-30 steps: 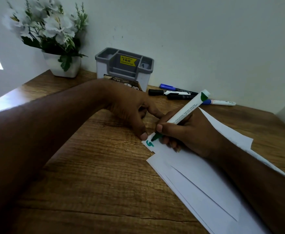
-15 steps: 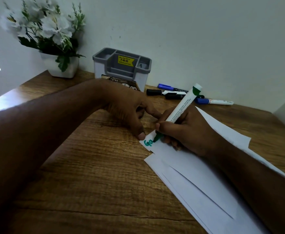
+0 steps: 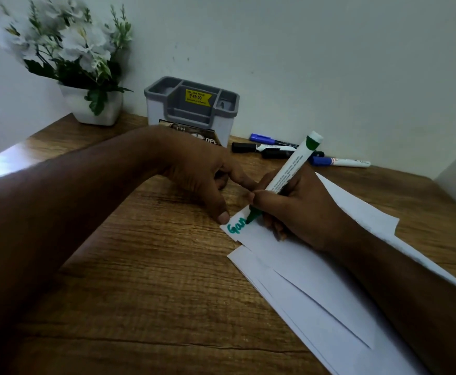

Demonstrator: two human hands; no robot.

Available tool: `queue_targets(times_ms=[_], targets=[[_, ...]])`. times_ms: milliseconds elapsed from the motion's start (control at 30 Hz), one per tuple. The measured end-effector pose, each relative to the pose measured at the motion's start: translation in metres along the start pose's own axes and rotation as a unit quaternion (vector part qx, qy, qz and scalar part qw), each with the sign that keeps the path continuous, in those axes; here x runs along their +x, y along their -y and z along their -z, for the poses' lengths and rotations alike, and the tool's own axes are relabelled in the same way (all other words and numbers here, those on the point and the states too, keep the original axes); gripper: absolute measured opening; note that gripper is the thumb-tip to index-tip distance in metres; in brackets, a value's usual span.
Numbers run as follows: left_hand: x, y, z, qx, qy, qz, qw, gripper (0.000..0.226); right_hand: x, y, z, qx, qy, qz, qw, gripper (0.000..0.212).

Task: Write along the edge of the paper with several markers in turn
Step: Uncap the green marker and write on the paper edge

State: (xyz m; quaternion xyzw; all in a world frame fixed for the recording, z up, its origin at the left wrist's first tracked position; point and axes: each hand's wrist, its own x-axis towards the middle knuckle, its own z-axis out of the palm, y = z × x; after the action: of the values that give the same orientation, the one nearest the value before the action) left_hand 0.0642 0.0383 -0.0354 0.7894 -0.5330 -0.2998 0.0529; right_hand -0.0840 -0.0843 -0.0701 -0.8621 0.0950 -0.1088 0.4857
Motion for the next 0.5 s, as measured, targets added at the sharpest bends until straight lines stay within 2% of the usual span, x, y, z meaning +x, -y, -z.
queue_targets(times_ms=[367, 500], targets=[[0.0003, -0.0007, 0.0014, -0.002, 0.003, 0.007, 1.000, 0.076, 0.0015, -0.0006, -0.0001, 0.004, -0.018, -0.007, 1.000, 0.016], [-0.0006, -0.0020, 0.0021, 0.006, 0.005, 0.011, 1.000, 0.075, 0.0004, -0.0011, 0.0004, -0.033, -0.028, -0.006, 0.999, 0.016]])
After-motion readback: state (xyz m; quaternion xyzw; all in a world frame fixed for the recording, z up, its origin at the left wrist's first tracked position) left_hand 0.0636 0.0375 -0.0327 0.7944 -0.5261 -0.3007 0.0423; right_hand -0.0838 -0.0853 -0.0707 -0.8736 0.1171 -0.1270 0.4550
